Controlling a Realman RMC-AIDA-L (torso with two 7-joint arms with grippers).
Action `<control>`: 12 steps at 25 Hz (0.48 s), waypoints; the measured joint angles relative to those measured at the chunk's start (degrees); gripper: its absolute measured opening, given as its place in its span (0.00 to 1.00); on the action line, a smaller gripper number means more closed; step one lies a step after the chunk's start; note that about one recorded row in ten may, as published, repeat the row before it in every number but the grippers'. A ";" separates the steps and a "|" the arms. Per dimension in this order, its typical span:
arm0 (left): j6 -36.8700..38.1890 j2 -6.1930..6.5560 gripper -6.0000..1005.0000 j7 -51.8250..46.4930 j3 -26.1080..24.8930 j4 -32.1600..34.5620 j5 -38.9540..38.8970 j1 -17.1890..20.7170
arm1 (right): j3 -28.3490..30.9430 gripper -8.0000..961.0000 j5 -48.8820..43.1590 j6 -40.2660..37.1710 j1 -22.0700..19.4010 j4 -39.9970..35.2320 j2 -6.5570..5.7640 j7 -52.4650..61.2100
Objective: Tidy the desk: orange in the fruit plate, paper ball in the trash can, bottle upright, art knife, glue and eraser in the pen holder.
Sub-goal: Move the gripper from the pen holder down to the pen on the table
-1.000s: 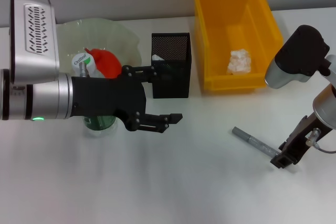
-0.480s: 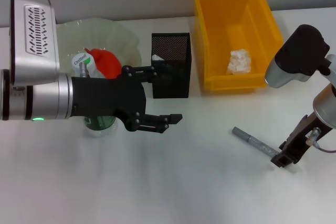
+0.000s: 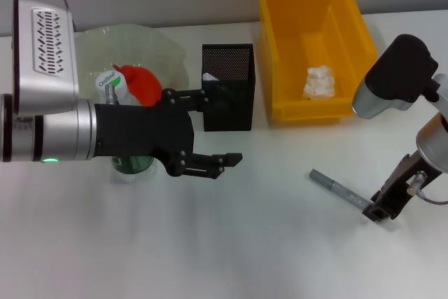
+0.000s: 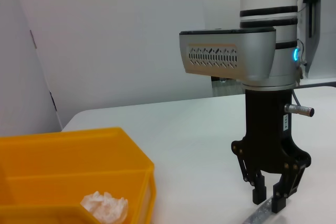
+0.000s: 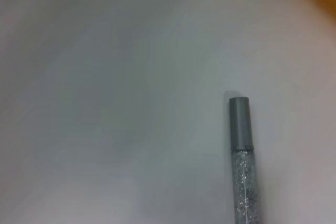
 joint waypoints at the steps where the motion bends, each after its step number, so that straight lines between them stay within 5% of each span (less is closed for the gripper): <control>1: 0.00 0.00 0.81 0.00 0.00 -0.02 0.00 0.01 | -0.02 0.31 0.00 0.02 0.00 0.00 0.00 0.00; 12: -0.49 0.00 0.81 0.03 0.15 -0.62 0.00 -0.23 | -0.18 0.25 -0.02 0.17 0.00 0.24 0.00 0.13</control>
